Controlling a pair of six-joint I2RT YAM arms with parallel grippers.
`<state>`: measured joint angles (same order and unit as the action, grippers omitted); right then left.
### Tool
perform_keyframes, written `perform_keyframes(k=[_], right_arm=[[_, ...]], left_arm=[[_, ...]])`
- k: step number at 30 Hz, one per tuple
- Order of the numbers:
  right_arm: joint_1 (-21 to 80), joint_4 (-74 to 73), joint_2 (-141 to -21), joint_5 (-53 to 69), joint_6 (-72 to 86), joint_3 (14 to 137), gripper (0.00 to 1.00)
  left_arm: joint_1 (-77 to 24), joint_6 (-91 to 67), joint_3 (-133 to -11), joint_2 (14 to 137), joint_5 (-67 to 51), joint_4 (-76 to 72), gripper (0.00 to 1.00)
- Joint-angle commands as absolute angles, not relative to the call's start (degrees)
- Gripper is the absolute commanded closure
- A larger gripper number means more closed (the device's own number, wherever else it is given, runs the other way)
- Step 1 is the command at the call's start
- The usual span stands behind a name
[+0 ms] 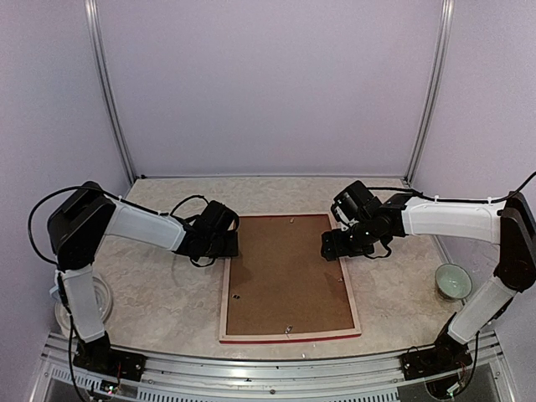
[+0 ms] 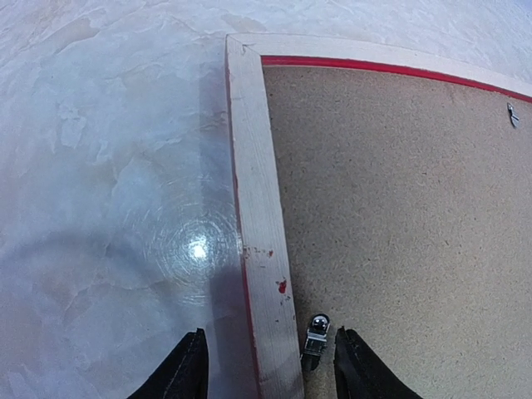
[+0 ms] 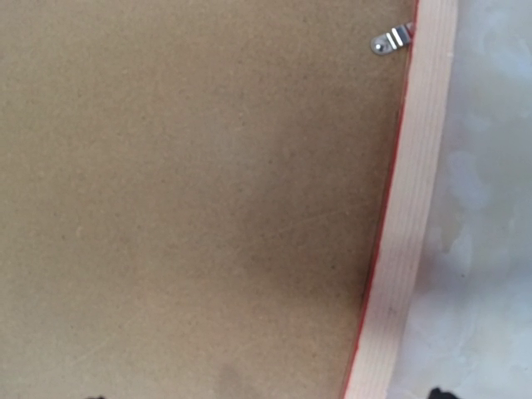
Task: Put the photo into the frame
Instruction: Press the fastener onto the backboard.
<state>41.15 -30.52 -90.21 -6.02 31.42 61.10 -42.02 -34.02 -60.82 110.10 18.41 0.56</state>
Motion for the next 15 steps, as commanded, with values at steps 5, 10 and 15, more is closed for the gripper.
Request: perform_keyframes(k=[5, 10, 15], right_arm=[[41.84, -30.55, -90.54, -5.67, 31.64, 61.49, 0.17], [41.91, -30.67, -90.79, -5.6, 31.51, 61.81, 0.16], [41.91, -30.71, -90.71, -5.53, 31.38, 61.84, 0.15]], left_arm=[[-41.65, -34.12, -62.22, 109.5, 20.13, 2.26, 0.48], [-41.57, -34.01, -62.49, 109.93, 20.3, 2.42, 0.48], [-41.28, -34.01, -62.66, 110.58, 19.99, 2.41, 0.48]])
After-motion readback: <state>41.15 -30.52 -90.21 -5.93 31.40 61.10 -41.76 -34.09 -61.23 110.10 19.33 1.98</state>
